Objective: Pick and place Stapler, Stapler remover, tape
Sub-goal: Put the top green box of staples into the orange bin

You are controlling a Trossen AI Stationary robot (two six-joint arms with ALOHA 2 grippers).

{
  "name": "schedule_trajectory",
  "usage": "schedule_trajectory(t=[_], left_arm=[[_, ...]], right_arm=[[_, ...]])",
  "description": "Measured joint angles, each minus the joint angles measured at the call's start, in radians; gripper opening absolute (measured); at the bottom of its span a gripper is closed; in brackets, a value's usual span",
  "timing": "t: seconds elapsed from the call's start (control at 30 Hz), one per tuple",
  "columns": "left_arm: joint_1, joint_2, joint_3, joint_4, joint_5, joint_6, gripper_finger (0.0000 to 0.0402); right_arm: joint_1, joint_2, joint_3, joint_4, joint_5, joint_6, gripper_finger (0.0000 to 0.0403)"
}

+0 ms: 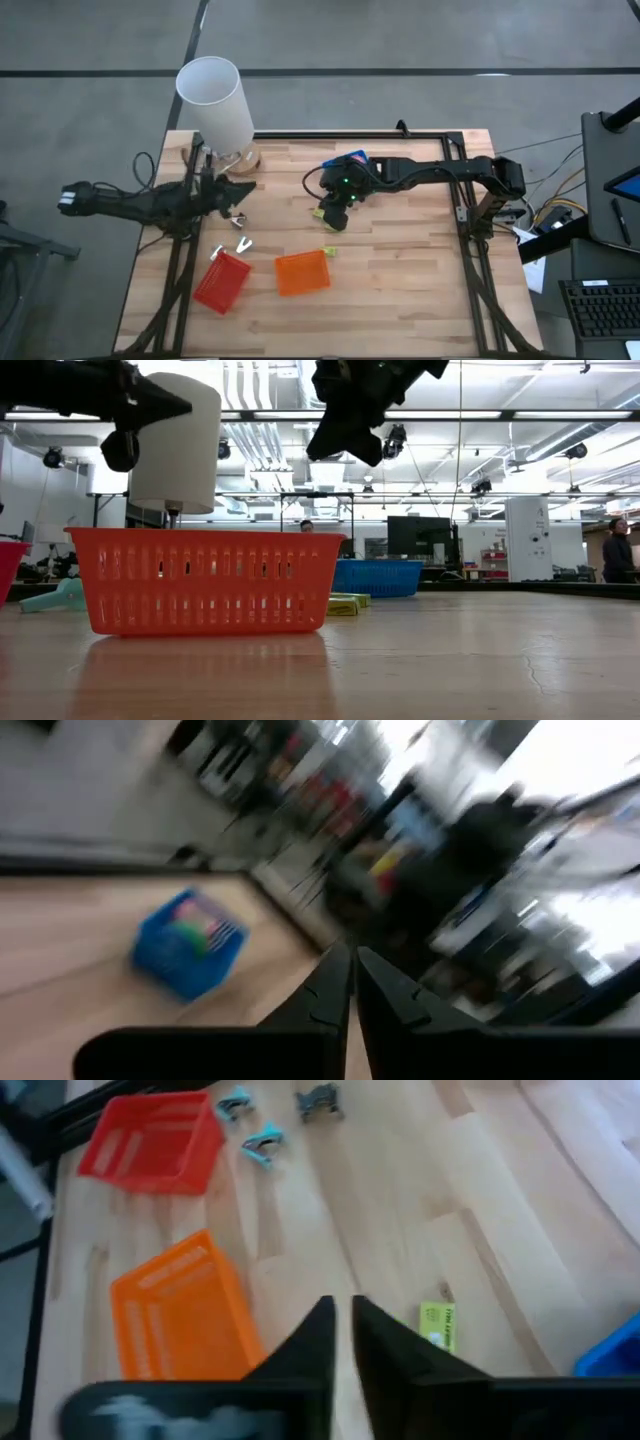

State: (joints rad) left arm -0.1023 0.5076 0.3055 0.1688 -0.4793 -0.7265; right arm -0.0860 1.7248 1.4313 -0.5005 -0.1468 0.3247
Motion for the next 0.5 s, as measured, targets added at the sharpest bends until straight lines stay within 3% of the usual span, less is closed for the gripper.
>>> schedule_trajectory(t=[0.17,0.4,0.5], left_arm=[[0.018,0.143,0.12,-0.193,0.122,0.01,0.0015],[0.073,0.314,0.222,-0.196,0.276,0.201,0.0003],[0.105,0.395,0.262,-0.212,0.326,0.281,0.0004]], right_arm=[[0.002,-0.048,-0.047,0.027,-0.063,-0.04,0.0009],[0.02,-0.204,-0.166,0.09,-0.052,0.002,0.0008],[0.04,-0.263,-0.219,0.089,0.006,0.038,0.0008]])
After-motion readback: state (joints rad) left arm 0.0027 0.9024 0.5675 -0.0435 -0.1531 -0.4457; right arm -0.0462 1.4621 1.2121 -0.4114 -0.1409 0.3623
